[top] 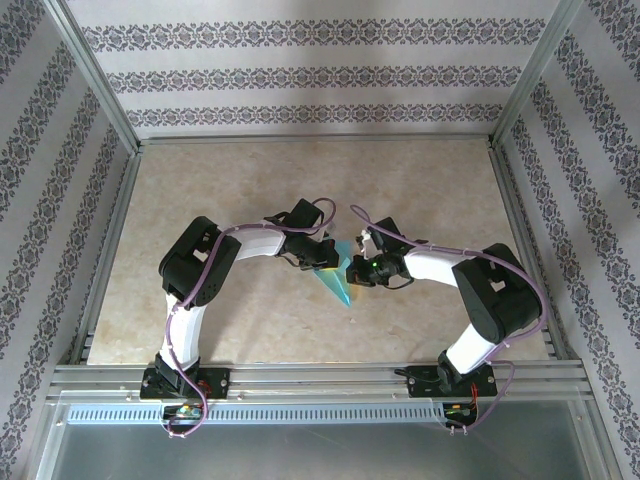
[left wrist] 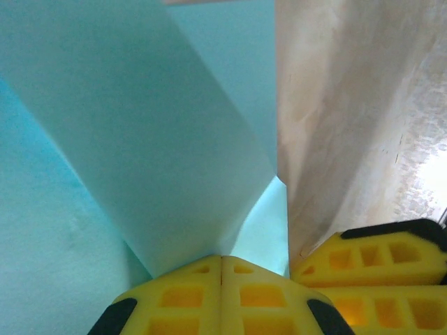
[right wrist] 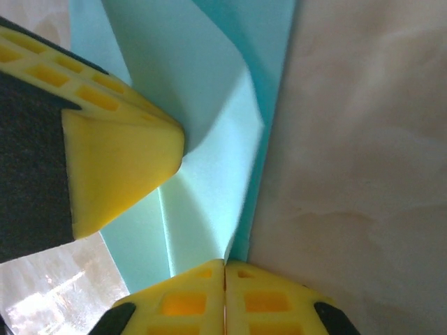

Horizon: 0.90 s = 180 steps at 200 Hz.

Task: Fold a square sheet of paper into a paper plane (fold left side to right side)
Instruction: Fourth fold the wing at the center of the table.

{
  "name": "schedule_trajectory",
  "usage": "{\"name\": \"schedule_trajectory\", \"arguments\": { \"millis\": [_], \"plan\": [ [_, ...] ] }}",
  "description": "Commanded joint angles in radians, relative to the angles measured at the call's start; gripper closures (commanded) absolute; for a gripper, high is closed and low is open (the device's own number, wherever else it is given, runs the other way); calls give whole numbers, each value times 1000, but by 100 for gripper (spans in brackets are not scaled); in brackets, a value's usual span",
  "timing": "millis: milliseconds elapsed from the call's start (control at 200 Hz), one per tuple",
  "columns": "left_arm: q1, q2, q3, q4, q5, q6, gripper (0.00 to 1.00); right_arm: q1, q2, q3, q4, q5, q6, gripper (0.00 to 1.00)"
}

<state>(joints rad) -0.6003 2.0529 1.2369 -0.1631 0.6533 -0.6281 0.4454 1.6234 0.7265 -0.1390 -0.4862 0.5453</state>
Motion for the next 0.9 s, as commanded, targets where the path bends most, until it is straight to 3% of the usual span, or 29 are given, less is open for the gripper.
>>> {"name": "schedule_trajectory", "arguments": {
  "millis": [0, 140, 210, 365, 485, 655, 894],
  "plan": [
    [2, 27, -37, -38, -76, 8, 97, -34, -77, -3, -22, -32, 27, 80],
    [2, 28, -36, -37, -76, 8, 97, -86, -163, -48, 2, -103, 45, 69],
    [2, 27, -36, -35, -75, 7, 97, -106, -200, -75, -4, -132, 45, 68],
    [2, 26, -33, -37, -73, 8, 97, -101, -258, -145, 33, -243, 85, 87],
    [2, 24, -32, -37, -75, 11, 97, -43, -274, -191, 111, -304, 166, 98],
    [2, 26, -29, -36, -73, 11, 97, 37, -242, -211, 187, -275, 229, 100],
    [2, 27, -28, -42, -73, 16, 97, 74, -140, -174, 214, -247, 223, 100]
  ]
}}
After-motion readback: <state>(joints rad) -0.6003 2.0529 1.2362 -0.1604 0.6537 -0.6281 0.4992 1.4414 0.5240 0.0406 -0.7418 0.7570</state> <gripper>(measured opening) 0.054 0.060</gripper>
